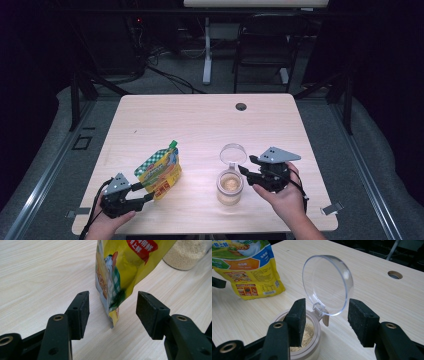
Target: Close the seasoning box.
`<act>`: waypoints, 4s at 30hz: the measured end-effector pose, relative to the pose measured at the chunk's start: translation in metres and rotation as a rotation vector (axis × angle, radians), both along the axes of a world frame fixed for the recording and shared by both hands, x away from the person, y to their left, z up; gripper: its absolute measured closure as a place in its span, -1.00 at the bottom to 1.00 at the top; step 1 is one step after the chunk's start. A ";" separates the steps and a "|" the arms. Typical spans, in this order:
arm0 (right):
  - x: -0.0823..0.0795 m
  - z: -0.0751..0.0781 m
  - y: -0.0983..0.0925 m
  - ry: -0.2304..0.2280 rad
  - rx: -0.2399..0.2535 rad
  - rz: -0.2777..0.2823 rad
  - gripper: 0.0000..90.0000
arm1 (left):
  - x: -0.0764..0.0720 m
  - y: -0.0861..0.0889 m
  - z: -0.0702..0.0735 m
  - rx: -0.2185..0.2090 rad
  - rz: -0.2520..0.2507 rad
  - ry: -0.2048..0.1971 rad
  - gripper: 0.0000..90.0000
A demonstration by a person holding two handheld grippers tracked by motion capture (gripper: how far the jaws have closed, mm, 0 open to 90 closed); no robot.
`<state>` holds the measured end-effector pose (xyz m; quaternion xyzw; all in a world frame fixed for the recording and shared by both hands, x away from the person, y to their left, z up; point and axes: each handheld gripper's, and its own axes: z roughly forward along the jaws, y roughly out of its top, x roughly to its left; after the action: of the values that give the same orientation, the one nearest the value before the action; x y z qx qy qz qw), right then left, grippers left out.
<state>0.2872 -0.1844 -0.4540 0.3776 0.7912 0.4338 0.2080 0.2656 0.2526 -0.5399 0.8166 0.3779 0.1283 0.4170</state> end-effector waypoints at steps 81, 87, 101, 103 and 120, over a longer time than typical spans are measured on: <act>0.033 0.014 0.020 0.023 -0.063 0.066 0.32 | 0.001 -0.004 -0.002 0.015 -0.014 -0.007 -0.01; 0.030 0.015 0.020 0.019 -0.079 0.075 0.32 | 0.002 -0.005 -0.002 0.022 -0.021 -0.010 -0.01; 0.021 0.015 0.021 0.006 -0.090 0.088 0.27 | 0.001 -0.005 -0.001 0.010 -0.027 -0.008 -0.01; 0.019 0.014 0.021 0.000 -0.095 0.090 0.27 | 0.001 -0.005 -0.001 0.009 -0.029 -0.008 -0.01; 0.001 0.010 0.022 -0.047 -0.114 0.100 0.16 | 0.001 -0.007 -0.002 0.009 -0.027 -0.006 -0.01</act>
<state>0.2881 -0.1623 -0.4438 0.3149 0.8274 0.4067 0.2256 0.2661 0.2460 -0.5417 0.8231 0.3651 0.1269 0.4160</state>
